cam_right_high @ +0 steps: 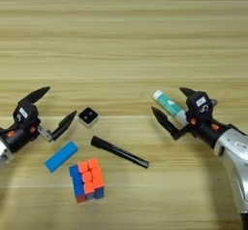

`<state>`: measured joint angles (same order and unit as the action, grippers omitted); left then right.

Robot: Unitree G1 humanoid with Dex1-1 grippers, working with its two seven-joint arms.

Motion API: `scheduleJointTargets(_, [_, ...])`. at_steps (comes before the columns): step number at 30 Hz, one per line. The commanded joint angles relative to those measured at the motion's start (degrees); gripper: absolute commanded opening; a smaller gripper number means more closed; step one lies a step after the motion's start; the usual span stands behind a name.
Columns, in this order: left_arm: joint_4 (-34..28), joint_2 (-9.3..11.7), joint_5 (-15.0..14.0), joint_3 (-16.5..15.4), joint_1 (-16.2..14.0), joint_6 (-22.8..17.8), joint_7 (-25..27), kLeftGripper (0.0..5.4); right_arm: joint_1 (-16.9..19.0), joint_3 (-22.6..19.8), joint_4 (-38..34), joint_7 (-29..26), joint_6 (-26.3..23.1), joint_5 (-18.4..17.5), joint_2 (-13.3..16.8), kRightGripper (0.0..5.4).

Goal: Move the objects on the table

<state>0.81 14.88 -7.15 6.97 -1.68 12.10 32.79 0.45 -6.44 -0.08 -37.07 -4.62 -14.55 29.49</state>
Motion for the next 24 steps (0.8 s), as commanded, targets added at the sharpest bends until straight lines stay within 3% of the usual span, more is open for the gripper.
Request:
scheduleJointTargets(1, [-1.6,0.5,-0.7,-0.4,-1.0,0.0,0.1,5.38,-2.2,-0.1,4.3,1.5,0.4,2.6,0.8,5.40])
scheduleJointTargets(13, [-4.1,0.1,-1.6,-0.7,-2.1,-0.7,-0.1,5.38,-5.5,0.6,17.1,0.6,1.8,5.6,1.2,5.40])
scheduleJointTargets(24, [-4.1,0.2,-1.3,0.1,-2.4,-0.9,0.1,5.40,-5.7,0.4,19.8,-0.4,2.7,5.8,1.1,4.14])
